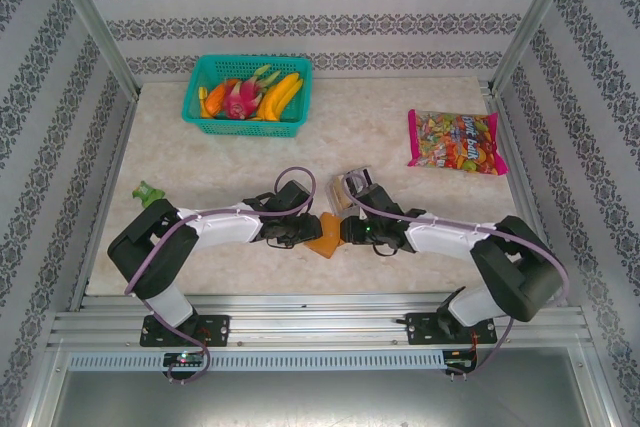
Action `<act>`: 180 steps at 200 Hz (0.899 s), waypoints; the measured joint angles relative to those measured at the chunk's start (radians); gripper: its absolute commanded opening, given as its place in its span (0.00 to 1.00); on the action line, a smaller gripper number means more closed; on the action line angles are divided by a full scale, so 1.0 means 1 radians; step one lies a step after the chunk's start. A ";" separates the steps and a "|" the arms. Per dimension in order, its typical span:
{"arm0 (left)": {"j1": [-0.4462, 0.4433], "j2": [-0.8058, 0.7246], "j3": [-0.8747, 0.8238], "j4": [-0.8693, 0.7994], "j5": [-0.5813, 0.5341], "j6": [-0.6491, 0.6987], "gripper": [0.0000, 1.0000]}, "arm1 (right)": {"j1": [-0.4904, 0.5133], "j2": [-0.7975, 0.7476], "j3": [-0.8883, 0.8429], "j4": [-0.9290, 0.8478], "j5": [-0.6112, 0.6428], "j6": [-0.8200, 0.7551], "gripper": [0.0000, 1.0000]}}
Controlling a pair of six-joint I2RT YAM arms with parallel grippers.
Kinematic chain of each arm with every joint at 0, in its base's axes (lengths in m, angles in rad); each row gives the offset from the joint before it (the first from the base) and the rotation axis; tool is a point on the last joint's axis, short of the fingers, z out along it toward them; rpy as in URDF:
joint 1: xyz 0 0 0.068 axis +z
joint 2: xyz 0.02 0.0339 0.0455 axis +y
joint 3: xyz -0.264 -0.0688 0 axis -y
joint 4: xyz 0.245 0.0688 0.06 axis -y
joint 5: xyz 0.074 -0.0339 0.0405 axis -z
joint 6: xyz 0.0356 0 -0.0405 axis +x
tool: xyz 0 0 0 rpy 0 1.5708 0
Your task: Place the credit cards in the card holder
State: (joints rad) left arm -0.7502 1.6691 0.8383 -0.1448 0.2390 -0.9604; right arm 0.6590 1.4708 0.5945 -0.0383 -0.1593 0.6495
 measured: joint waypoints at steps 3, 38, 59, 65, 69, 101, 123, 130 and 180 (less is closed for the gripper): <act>0.000 0.000 0.000 0.000 0.000 0.000 0.45 | 0.000 0.004 0.002 0.000 0.000 0.000 0.31; 0.000 0.000 0.000 0.000 0.000 0.000 0.45 | 0.000 0.037 0.018 0.027 -0.024 -0.003 0.15; 0.000 0.000 0.000 0.000 0.000 0.000 0.45 | 0.000 0.045 0.019 0.034 -0.032 -0.005 0.07; 0.000 0.000 0.000 0.000 0.000 0.000 0.45 | 0.000 0.043 0.019 0.034 -0.034 -0.005 0.05; 0.000 0.000 0.000 0.000 0.000 0.000 0.45 | 0.000 0.041 0.019 0.034 -0.034 -0.005 0.03; 0.000 0.002 0.001 0.000 0.000 0.000 0.45 | -0.001 -0.035 -0.014 0.031 -0.040 -0.021 0.00; 0.000 0.008 0.010 -0.009 0.000 0.000 0.45 | -0.013 -0.111 -0.064 0.037 -0.050 -0.025 0.00; 0.000 0.009 0.011 -0.012 0.000 0.000 0.45 | -0.016 -0.129 -0.077 0.042 -0.053 -0.024 0.00; 0.001 0.011 0.017 -0.020 0.000 0.000 0.45 | -0.029 -0.138 -0.109 0.082 -0.106 -0.014 0.19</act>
State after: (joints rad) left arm -0.7494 1.6806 0.8551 -0.1650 0.2386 -0.9604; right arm 0.6300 1.3327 0.4858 0.0433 -0.2657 0.6357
